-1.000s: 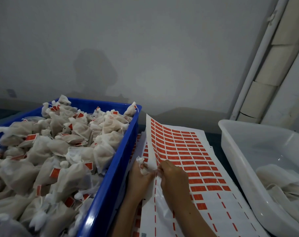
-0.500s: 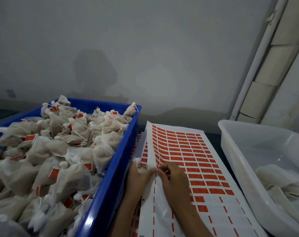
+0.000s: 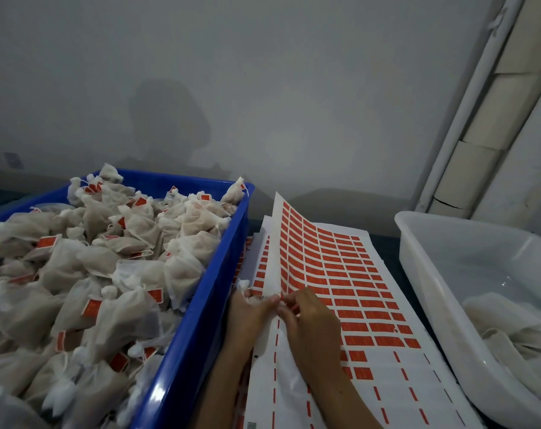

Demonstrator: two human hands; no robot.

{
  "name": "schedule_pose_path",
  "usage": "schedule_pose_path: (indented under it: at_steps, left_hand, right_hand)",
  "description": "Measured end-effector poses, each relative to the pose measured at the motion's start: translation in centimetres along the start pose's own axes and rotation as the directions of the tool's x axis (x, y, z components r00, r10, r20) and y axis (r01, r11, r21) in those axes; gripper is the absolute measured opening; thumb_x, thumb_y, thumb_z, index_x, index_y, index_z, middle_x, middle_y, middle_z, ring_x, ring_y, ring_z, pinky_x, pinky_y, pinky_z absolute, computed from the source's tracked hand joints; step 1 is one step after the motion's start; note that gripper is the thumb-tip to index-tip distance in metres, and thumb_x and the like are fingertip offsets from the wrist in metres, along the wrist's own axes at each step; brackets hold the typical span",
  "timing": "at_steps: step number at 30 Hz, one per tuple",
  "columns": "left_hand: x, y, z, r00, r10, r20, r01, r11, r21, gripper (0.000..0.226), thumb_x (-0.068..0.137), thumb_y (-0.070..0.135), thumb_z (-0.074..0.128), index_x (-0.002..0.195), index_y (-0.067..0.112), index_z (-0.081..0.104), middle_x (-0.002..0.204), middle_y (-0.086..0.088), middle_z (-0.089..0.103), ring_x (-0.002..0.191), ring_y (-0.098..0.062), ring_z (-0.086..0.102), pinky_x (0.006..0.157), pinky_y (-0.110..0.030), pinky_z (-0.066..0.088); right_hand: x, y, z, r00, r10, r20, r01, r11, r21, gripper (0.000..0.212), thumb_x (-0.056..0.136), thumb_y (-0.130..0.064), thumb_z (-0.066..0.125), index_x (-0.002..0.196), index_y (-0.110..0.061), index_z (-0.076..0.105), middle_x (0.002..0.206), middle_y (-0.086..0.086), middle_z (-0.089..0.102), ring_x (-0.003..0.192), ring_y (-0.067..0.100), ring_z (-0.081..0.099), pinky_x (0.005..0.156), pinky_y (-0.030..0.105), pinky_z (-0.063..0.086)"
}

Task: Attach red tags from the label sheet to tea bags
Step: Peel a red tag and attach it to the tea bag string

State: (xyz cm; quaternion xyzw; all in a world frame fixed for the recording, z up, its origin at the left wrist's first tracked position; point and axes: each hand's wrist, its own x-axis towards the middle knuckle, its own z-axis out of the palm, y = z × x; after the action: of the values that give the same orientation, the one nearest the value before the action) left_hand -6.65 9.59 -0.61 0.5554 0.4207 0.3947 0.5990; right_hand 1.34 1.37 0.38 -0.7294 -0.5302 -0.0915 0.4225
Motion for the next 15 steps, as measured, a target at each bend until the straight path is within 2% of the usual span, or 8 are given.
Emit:
schedule_pose_path:
  at_steps: [1,4,6,8,12,15]
  left_hand:
    - [0.0,-0.2,-0.1,1.000,0.013,-0.007,-0.013,1.000,0.001,0.015,0.081,0.010,0.068,0.084,0.013,0.053,0.064,0.004,0.063,0.058,0.015,0.058,0.051,-0.005,0.046]
    - [-0.3,0.2,0.2,0.999,0.039,-0.036,-0.038,0.999,0.035,0.021,0.079,0.009,0.069,0.095,0.010,0.055,0.082,-0.001,0.060,0.061,0.013,0.059,0.052,-0.004,0.046]
    - [-0.3,0.3,0.3,0.999,0.025,-0.039,-0.023,0.998,0.055,0.027,0.078,0.009,0.069,0.101,0.006,0.055,0.086,-0.003,0.061,0.067,-0.004,0.064,0.052,-0.007,0.048]
    - [-0.6,0.6,0.4,0.999,0.022,-0.042,-0.019,0.997,0.080,0.030,0.078,0.009,0.070,0.104,0.004,0.056,0.092,-0.007,0.063,0.070,-0.015,0.061,0.055,-0.014,0.051]
    - [-0.9,0.8,0.4,0.999,0.029,-0.032,-0.026,0.996,0.089,0.027,0.076,0.009,0.072,0.098,0.008,0.056,0.093,-0.007,0.064,0.074,-0.011,0.059,0.065,-0.021,0.049]
    - [-1.1,0.9,0.6,0.999,0.016,-0.043,-0.012,0.995,0.103,0.027,0.076,0.008,0.071,0.099,0.004,0.057,0.096,-0.012,0.065,0.074,-0.013,0.060,0.066,-0.023,0.050]
  right_hand:
    - [0.3,0.0,0.1,1.000,-0.017,-0.022,0.016,1.000,-0.022,0.021,0.072,-0.027,0.074,0.089,-0.015,0.071,0.084,-0.002,0.073,0.069,0.012,0.069,0.072,0.026,0.056]
    - [0.3,-0.2,0.1,0.999,-0.013,-0.034,0.012,0.999,-0.042,0.019,0.069,-0.023,0.077,0.084,-0.013,0.071,0.079,-0.001,0.073,0.063,0.012,0.068,0.068,0.026,0.057]
    - [0.5,-0.1,0.0,0.999,0.030,0.033,-0.029,0.999,-0.030,0.018,0.070,-0.021,0.076,0.084,-0.011,0.071,0.079,0.001,0.073,0.062,0.014,0.067,0.068,0.028,0.058]
    - [0.6,-0.1,-0.1,1.000,0.010,0.013,-0.010,0.998,-0.063,0.017,0.069,-0.019,0.077,0.082,-0.011,0.071,0.077,0.002,0.073,0.060,0.016,0.067,0.066,0.030,0.058]
    - [0.7,0.1,-0.4,0.998,-0.057,-0.011,0.055,0.992,-0.112,0.017,0.064,-0.016,0.080,0.077,-0.011,0.071,0.070,0.001,0.072,0.052,0.015,0.063,0.057,0.029,0.058]
    - [0.7,0.4,-0.4,1.000,-0.007,0.007,0.008,0.998,-0.056,0.014,0.072,-0.018,0.074,0.084,-0.012,0.071,0.079,0.002,0.073,0.060,0.015,0.066,0.068,0.023,0.054]
